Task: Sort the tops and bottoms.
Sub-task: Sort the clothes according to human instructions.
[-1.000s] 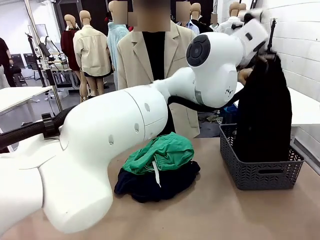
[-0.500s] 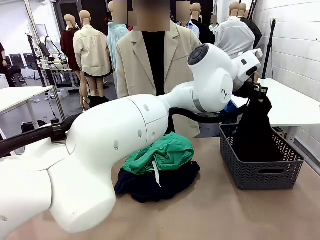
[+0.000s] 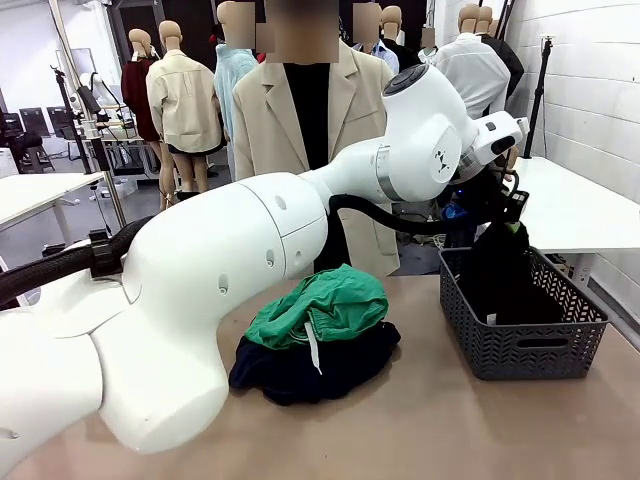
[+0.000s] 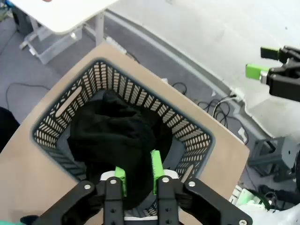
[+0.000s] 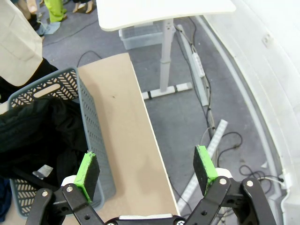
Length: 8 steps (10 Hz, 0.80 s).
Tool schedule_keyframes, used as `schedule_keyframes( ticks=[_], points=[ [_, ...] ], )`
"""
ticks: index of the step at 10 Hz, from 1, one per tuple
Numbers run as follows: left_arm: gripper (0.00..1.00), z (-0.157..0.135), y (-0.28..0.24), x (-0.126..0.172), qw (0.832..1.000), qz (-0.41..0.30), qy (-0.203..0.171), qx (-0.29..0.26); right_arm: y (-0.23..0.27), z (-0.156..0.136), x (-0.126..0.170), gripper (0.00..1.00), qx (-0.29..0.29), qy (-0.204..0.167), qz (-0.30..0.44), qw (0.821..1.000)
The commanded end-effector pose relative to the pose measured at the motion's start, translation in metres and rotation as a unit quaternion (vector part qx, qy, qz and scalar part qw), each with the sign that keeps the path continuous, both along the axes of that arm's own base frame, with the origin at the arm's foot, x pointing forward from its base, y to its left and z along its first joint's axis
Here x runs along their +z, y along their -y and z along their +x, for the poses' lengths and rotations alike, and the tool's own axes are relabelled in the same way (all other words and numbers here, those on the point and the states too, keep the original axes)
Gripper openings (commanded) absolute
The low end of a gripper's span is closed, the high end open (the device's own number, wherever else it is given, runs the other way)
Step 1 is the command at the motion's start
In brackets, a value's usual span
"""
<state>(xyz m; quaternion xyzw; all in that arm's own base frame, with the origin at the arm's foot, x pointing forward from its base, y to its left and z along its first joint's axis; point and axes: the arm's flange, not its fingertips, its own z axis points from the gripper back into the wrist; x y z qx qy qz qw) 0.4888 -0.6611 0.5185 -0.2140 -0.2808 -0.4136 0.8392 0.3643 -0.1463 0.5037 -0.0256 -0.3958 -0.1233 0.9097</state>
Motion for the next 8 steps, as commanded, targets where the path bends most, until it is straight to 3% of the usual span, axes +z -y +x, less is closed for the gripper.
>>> schedule_keyframes(
  ticks=[1,2,3,5,8],
  points=[
    [0.72,0.005,0.001,0.005,1.000,0.009,0.007,-0.009,0.000,0.000,-0.001,1.00,-0.002,-0.003,0.002,1.000],
    [0.92,0.005,-0.001,0.003,1.000,0.007,0.002,-0.008,0.000,0.000,-0.001,1.00,-0.002,-0.003,0.002,1.000],
    [0.97,-0.002,-0.008,0.006,0.999,-0.003,0.018,-0.044,0.000,0.000,-0.001,1.00,-0.002,-0.003,0.002,1.000],
    [0.97,-0.017,-0.026,0.026,0.997,-0.046,0.035,-0.052,0.000,0.000,-0.001,1.00,-0.002,-0.003,0.002,1.000],
    [0.97,-0.041,-0.080,0.044,0.994,-0.047,0.094,-0.005,0.000,0.000,-0.001,1.00,-0.002,-0.003,0.002,1.000]
  ],
)
